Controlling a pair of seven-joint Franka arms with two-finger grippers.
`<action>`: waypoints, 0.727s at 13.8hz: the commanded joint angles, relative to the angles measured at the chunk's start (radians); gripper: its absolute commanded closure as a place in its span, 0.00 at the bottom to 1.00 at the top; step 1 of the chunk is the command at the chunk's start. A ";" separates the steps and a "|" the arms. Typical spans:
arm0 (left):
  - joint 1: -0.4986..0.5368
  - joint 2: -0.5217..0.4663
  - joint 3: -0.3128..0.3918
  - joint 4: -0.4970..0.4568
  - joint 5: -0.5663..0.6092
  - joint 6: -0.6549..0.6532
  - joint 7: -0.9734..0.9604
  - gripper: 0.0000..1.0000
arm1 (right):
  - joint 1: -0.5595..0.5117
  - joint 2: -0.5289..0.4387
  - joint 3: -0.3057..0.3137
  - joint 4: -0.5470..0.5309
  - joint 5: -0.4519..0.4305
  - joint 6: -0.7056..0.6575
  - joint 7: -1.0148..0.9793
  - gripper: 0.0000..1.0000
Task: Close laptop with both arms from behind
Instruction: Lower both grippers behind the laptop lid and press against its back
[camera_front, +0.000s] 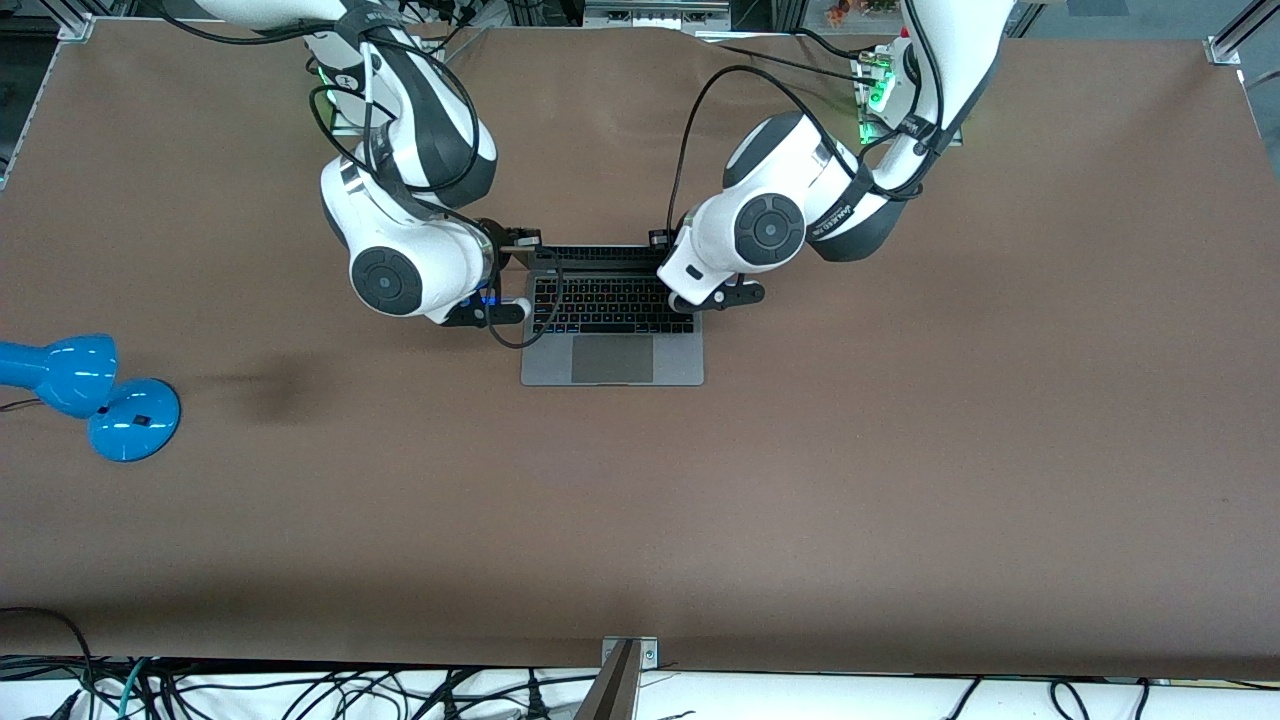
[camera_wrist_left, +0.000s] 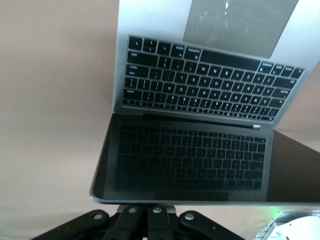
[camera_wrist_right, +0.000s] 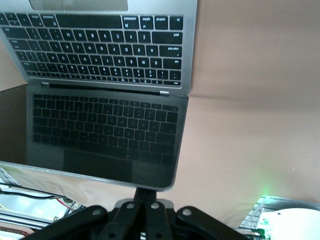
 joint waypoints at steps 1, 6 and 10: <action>0.002 0.053 0.009 0.081 0.027 -0.007 0.008 1.00 | -0.006 0.034 -0.001 0.032 -0.010 0.042 -0.015 1.00; 0.001 0.108 0.025 0.122 0.069 -0.007 0.006 1.00 | -0.007 0.097 -0.002 0.101 -0.012 0.061 -0.021 1.00; 0.002 0.145 0.032 0.151 0.069 -0.002 0.006 1.00 | -0.007 0.169 -0.016 0.184 -0.013 0.074 -0.034 1.00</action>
